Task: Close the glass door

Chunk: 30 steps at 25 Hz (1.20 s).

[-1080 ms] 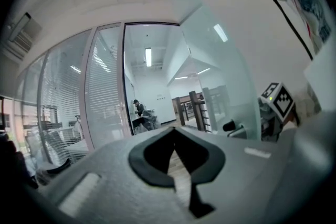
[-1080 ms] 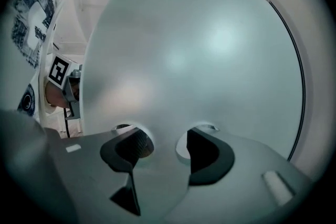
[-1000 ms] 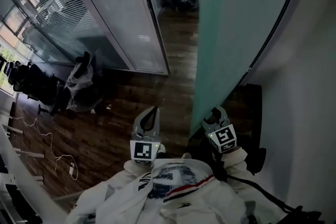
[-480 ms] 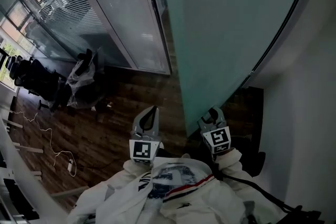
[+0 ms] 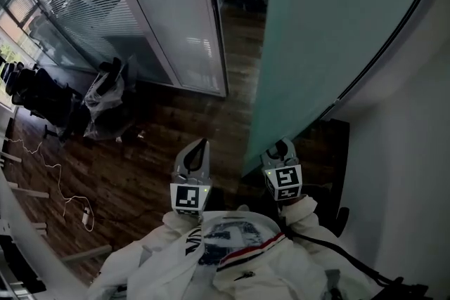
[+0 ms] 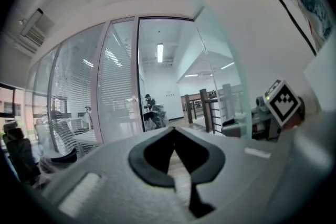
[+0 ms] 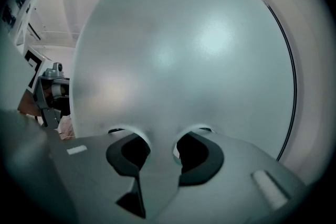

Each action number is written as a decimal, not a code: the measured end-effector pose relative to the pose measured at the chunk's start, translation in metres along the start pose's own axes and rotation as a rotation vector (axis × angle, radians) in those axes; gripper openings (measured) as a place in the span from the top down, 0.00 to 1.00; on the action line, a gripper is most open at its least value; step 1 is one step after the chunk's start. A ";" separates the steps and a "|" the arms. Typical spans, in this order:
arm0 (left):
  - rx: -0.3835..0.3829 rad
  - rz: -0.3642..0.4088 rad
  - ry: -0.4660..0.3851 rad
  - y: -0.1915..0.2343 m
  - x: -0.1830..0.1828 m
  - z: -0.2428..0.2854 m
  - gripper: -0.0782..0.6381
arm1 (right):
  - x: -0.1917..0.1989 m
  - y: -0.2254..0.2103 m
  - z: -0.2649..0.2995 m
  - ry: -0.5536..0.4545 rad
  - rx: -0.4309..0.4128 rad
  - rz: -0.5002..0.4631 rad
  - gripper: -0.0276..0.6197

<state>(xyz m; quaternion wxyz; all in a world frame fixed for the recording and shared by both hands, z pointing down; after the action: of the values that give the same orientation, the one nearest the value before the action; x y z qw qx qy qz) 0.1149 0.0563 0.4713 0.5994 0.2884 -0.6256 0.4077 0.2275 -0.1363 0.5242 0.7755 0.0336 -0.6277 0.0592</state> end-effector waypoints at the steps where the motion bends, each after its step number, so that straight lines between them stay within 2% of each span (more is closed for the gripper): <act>1: 0.000 -0.007 0.005 0.003 0.000 0.002 0.90 | -0.001 0.001 0.005 0.010 0.005 0.000 0.74; 5: 0.005 -0.014 -0.001 0.025 0.008 0.016 0.90 | -0.010 -0.001 0.026 0.024 0.012 0.003 0.74; 13: 0.008 -0.030 0.007 0.089 0.015 0.044 0.90 | -0.017 -0.005 0.079 0.043 0.077 0.019 0.74; 23: 0.031 -0.049 -0.003 0.168 0.028 0.079 0.90 | -0.031 -0.015 0.145 0.061 0.189 0.045 0.76; 30: 0.030 -0.070 -0.001 0.211 0.041 0.086 0.90 | -0.038 -0.027 0.177 0.041 0.264 0.051 0.76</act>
<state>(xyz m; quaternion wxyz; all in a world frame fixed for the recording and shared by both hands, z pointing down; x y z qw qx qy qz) -0.1135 0.0943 0.4814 0.6086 0.3194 -0.6093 0.3954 0.0519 -0.1876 0.5246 0.7751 0.1182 -0.5992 0.1618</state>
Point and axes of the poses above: the fingertips, and each gripper's own axes: z forward along the fingers, y to its left, x out of its underside, the point moved 7 cm from there along -z, backward along the fingers, and after that the axes turned 4 degrees about -x, right-handed, at the moved point
